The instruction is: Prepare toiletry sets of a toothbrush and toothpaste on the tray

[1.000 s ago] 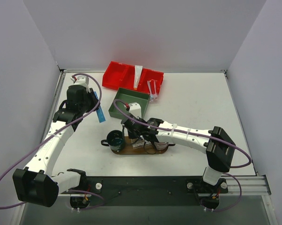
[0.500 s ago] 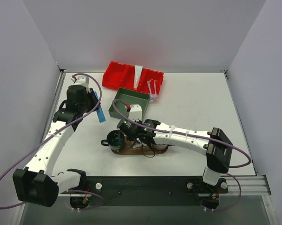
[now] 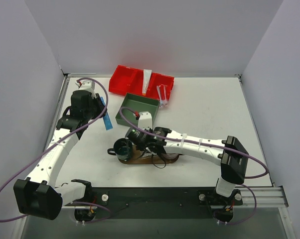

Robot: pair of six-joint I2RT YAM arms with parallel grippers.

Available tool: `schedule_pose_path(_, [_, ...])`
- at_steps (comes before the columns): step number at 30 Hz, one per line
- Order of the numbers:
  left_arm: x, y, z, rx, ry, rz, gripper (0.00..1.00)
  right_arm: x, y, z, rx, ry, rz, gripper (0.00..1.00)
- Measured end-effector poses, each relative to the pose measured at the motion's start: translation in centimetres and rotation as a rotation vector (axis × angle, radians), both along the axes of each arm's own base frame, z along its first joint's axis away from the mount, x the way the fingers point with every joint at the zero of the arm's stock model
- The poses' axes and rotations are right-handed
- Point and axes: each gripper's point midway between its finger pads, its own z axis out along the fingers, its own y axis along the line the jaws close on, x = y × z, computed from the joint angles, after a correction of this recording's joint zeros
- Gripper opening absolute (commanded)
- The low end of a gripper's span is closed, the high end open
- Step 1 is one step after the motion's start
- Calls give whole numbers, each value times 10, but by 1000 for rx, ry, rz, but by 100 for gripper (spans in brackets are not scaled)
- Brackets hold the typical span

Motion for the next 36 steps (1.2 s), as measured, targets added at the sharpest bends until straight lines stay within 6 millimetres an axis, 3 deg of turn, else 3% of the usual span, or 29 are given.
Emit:
schedule_pose_path(6, [0,0,0,0,0,0,0,-4,-15,14,15,-13,-10,26])
schedule_pose_path(12, [0,0,0,0,0,0,0,-5,-34,10,-9,0,-36,25])
schedule_pose_path(36, [0,-1,0,-4,1,-6,0,-5,-41,-14,-43,54,-78,21])
